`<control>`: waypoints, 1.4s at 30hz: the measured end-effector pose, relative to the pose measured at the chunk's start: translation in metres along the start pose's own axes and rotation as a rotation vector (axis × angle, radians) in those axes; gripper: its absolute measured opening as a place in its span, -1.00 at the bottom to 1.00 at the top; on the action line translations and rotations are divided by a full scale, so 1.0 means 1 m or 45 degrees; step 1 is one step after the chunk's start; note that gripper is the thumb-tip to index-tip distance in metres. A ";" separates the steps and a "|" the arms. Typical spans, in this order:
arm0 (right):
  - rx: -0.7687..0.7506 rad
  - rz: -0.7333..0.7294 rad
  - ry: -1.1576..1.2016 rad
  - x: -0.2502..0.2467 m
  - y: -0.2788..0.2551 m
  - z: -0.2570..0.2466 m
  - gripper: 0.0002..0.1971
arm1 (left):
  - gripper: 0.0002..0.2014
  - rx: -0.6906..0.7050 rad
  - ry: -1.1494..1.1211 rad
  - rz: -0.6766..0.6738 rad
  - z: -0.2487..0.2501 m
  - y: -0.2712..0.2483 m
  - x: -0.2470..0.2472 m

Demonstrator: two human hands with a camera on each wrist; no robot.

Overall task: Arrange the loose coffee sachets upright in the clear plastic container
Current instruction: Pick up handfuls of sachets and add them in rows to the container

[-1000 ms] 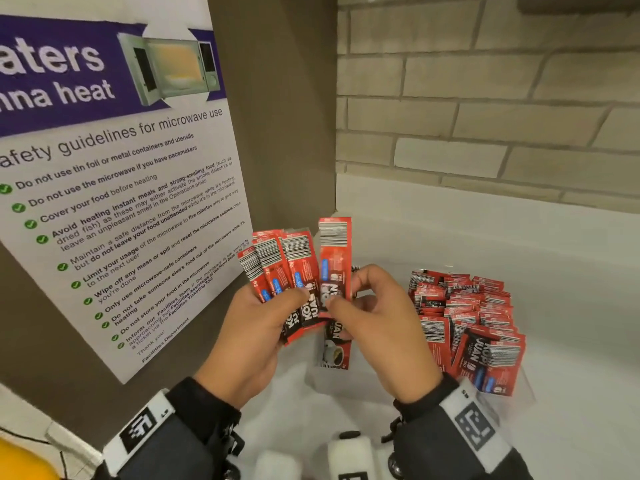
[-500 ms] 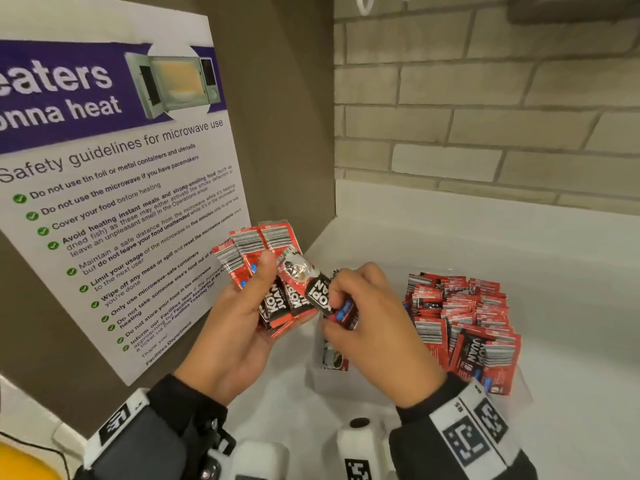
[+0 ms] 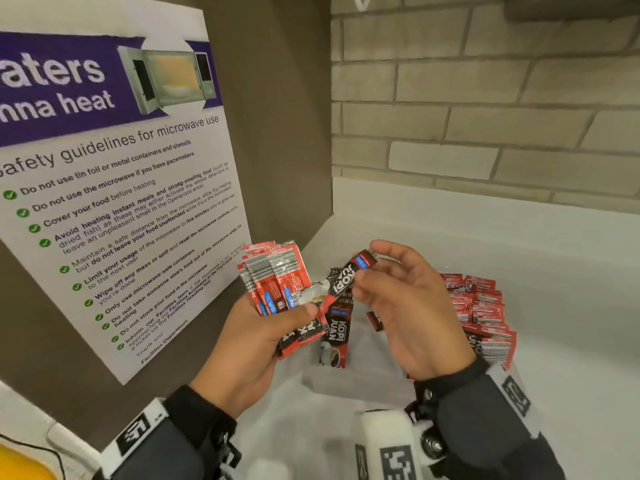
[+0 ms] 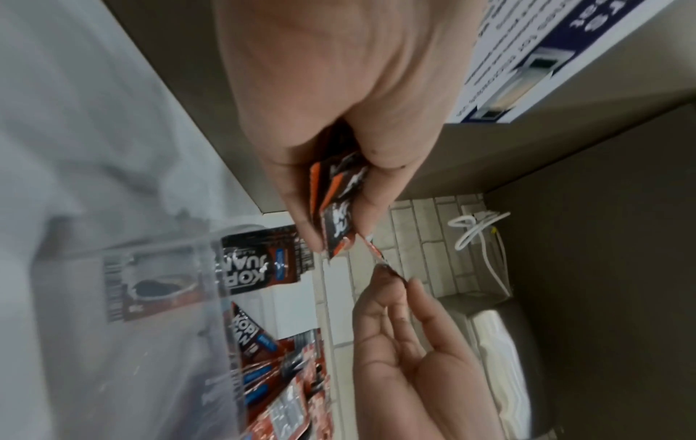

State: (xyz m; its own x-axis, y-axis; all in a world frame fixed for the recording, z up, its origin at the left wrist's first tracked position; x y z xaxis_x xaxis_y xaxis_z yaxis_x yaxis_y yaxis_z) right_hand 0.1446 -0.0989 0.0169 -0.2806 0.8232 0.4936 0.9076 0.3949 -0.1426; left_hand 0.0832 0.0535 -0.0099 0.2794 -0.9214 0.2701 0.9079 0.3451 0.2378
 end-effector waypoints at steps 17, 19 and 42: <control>-0.225 0.140 -1.387 -0.007 0.008 0.015 -0.67 | -0.76 0.094 -0.039 0.174 0.000 0.012 -0.034; -0.244 0.144 -1.460 -0.006 0.011 0.023 -0.67 | -0.73 0.090 -0.043 0.162 -0.001 0.010 -0.035; -0.271 0.310 -1.403 -0.014 0.021 0.036 -0.67 | -0.63 -0.098 0.013 0.042 -0.021 0.001 -0.020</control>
State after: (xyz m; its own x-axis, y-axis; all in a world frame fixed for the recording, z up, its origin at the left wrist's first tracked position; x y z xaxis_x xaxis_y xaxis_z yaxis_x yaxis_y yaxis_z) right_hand 0.1561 -0.0874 -0.0236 -0.1165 0.8195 -0.5612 0.9802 0.1859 0.0680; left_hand 0.0852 0.0683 -0.0347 0.3128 -0.9116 0.2668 0.9192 0.3613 0.1567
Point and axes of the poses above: each hand's wrist, its own y-axis towards the middle knuckle, its own x-axis out of the palm, z = x × y, the point moved 4 cm from there along y, towards the middle knuckle, and after that the axes turned 14 degrees about x, right-handed, at the moved point
